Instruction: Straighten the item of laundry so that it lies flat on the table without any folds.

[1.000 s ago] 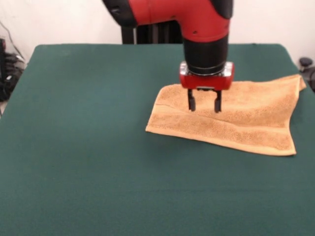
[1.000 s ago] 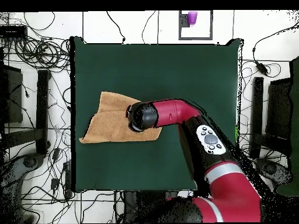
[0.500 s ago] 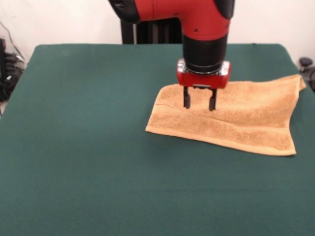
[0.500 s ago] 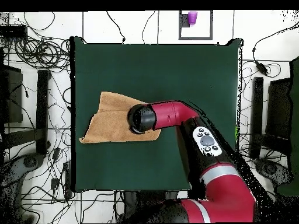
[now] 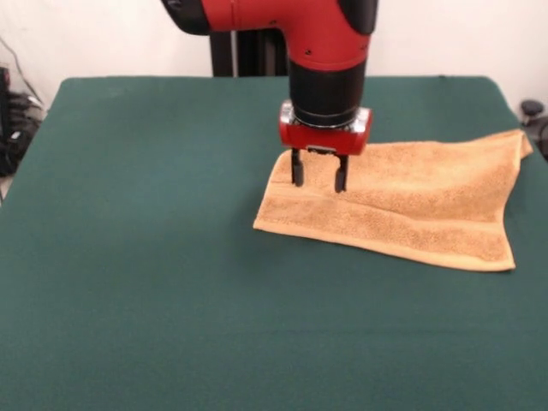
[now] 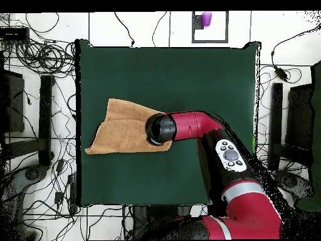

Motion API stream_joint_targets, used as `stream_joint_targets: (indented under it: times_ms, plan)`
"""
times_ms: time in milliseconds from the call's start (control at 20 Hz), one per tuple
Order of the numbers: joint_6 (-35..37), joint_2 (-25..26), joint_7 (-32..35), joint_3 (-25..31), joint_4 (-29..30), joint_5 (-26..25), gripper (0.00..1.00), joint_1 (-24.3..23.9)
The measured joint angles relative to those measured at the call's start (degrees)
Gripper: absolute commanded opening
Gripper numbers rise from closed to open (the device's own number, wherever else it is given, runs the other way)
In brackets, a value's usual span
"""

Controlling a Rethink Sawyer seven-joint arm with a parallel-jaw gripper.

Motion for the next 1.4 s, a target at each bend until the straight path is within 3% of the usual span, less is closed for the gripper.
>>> stream_joint_targets:
  times_ms: [600, 1400]
  plan:
    - [0.0, -1.0, 0.0, -1.0, 0.2, 0.1, 1.00, -0.2]
    - [0.0, -4.3, 0.0, -1.1, 1.4, 1.2, 1.00, -4.7]
